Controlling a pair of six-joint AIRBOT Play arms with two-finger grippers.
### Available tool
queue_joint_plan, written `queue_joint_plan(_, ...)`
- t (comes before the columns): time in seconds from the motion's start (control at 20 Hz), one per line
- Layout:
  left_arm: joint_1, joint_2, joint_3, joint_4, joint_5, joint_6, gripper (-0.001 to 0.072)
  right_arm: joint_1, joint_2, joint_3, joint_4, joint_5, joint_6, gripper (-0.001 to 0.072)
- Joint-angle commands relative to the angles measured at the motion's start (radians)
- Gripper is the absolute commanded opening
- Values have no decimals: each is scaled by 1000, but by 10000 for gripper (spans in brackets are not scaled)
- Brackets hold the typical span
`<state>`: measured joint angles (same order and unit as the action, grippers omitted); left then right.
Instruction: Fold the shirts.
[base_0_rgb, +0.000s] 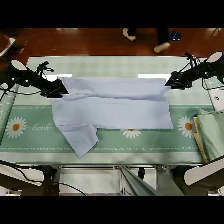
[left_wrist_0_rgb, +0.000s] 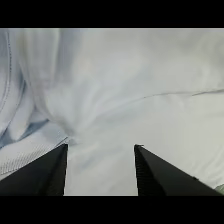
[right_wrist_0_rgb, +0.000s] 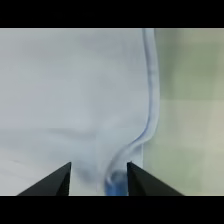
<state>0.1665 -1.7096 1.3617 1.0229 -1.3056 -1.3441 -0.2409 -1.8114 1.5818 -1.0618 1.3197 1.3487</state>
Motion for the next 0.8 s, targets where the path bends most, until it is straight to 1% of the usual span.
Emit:
queue_joint_plan(0.0, 16, 27, -3, 61, -107, -24, 508, -19, 45, -8, -23, 51, 29, 408)
queue_joint_plan(0.1, 38, 101, -27, 113, -145, -11, 508, -67, 117, -13, -52, 111, 30, 408)
queue_joint_plan(0.15, 53, 159, -68, 116, -151, 23, 508, -98, 168, -31, -55, 125, 29, 407)
queue_joint_plan(0.2, 71, 227, -132, 118, -142, 28, 508, -126, 227, -68, -53, 114, 29, 407)
queue_joint_plan(0.3, 113, 367, -308, 138, -83, 27, 508, -172, 369, -203, -36, 66, 8, 408)
queue_joint_plan(0.4, 177, 494, -525, 142, -17, 28, 508, -183, 518, -385, -34, 2, -21, 407)
queue_joint_plan(0.45, 214, 538, -628, 141, 6, 28, 508, -181, 588, -481, -24, -34, -23, 408)
queue_joint_plan(0.5, 251, 564, -720, 141, 16, 28, 508, -181, 658, -587, 19, -79, -27, 407)
queue_joint_plan(0.6, 309, 579, -851, 93, 46, 29, 507, -181, 761, -761, 122, -155, -46, 408)
queue_joint_plan(0.65, 328, 579, -899, 32, 76, 43, 507, -181, 791, -822, 167, -174, -57, 408)
queue_joint_plan(0.75, 330, 579, -966, -118, 140, 107, 507, -181, 821, -909, 234, -179, -78, 407)
